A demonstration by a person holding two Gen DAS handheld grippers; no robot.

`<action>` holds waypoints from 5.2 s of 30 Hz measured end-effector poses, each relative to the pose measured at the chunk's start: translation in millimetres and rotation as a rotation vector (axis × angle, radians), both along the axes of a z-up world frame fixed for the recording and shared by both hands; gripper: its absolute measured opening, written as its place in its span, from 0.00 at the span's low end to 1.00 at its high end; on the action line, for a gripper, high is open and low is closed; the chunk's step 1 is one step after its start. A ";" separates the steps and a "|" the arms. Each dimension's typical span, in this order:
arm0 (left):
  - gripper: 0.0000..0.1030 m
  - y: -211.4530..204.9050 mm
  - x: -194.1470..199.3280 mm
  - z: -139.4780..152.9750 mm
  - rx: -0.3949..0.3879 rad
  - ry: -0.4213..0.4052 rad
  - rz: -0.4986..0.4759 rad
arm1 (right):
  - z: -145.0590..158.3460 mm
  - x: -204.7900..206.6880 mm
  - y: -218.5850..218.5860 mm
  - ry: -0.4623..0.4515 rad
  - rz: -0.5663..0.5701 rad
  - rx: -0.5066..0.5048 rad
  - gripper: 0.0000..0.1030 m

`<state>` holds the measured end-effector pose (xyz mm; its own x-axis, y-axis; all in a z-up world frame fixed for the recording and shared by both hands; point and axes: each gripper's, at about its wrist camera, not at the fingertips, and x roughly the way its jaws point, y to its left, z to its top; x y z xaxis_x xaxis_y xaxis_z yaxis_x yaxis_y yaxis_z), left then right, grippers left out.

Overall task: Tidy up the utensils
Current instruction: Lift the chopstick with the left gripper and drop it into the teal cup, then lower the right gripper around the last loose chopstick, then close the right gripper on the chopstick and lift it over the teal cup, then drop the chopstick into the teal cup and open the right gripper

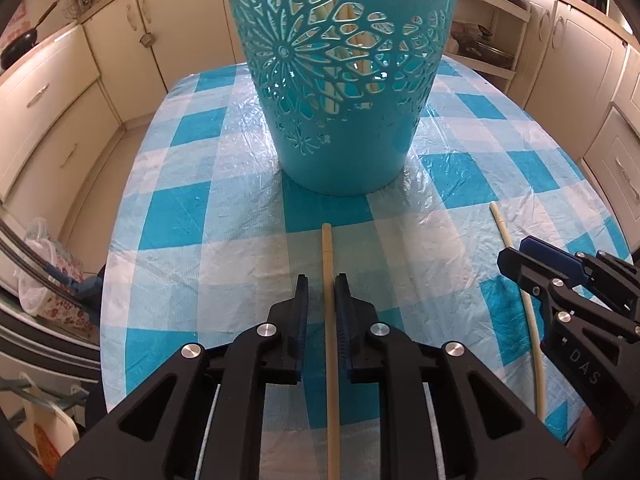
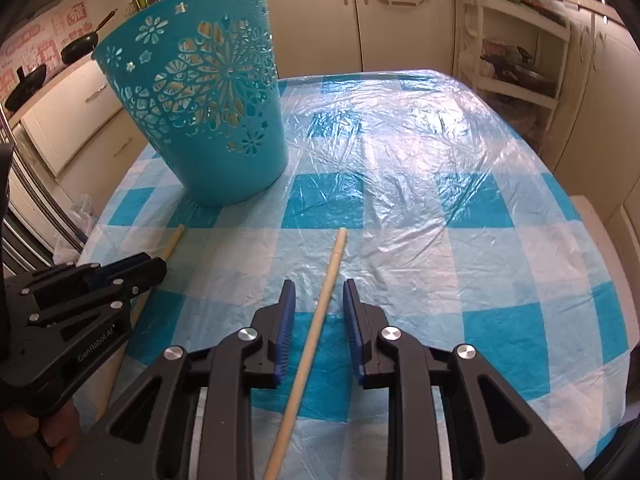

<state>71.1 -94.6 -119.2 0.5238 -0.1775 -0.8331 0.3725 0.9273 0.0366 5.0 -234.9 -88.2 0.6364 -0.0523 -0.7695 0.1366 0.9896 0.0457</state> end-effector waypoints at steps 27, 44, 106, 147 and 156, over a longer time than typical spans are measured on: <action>0.05 88.1 -31.7 134.7 -0.497 -0.128 -0.042 | -1.8 0.9 10.2 -0.008 0.026 -0.048 0.19; 0.05 40.7 45.5 241.2 -0.644 -0.470 0.013 | -1.9 1.1 8.4 -0.013 0.034 -0.019 0.24; 0.79 121.4 -8.1 63.7 -0.298 -0.242 0.264 | 99.2 -30.6 -9.7 -0.262 0.129 0.238 0.06; 0.84 117.8 -13.3 66.6 -0.298 -0.202 0.257 | 173.5 134.4 21.6 -0.575 -0.007 0.136 0.06; 0.85 121.0 -13.6 67.8 -0.302 -0.201 0.268 | 159.1 122.2 28.4 -0.533 0.038 0.128 0.06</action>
<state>57.5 26.5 -51.5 0.7303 -0.2334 -0.6421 0.1310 0.9702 -0.2037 127.2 -206.5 70.8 0.9396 0.0511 -0.3383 0.0259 0.9753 0.2194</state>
